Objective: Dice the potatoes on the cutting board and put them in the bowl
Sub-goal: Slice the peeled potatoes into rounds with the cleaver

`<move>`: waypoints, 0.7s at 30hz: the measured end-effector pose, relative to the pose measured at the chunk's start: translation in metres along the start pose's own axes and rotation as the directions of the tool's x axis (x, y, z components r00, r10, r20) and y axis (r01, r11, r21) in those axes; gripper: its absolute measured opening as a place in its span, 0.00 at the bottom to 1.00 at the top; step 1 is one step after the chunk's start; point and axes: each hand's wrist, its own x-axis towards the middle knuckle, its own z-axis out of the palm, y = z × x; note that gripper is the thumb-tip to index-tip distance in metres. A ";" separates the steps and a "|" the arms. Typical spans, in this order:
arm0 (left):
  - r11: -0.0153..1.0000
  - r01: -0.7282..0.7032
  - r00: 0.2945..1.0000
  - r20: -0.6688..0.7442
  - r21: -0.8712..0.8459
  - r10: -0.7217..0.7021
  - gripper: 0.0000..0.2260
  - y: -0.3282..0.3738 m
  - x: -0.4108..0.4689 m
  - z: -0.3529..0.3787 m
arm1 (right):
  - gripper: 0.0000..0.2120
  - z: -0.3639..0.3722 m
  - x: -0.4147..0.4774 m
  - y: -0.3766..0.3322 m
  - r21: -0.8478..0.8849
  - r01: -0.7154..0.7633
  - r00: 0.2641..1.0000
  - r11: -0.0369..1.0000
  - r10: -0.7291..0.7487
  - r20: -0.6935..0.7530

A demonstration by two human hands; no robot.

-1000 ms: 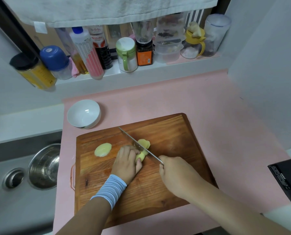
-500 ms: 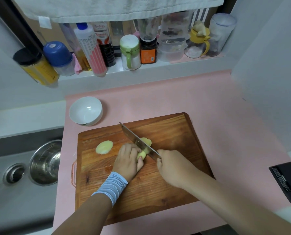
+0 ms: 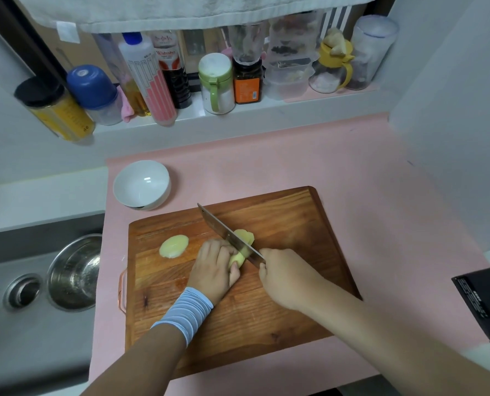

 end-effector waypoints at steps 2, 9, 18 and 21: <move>1.000 0.005 1.000 0.002 -0.003 -0.005 0.09 0.000 0.000 0.001 | 0.09 0.003 -0.007 0.007 0.007 -0.014 1.000 1.000 0.014 0.004; 1.000 -0.001 1.000 -0.017 0.000 0.001 0.09 0.001 0.001 0.000 | 0.08 0.008 0.009 0.000 0.042 0.027 0.999 0.999 -0.025 -0.039; 1.000 0.011 1.000 -0.009 0.004 -0.011 0.09 0.001 -0.001 0.000 | 0.09 0.013 0.011 0.003 0.053 0.025 0.998 0.998 -0.022 -0.061; 1.000 -0.007 1.000 -0.024 -0.006 0.006 0.08 0.002 0.001 -0.001 | 0.09 0.015 0.002 0.009 0.040 0.003 0.999 0.999 -0.001 -0.044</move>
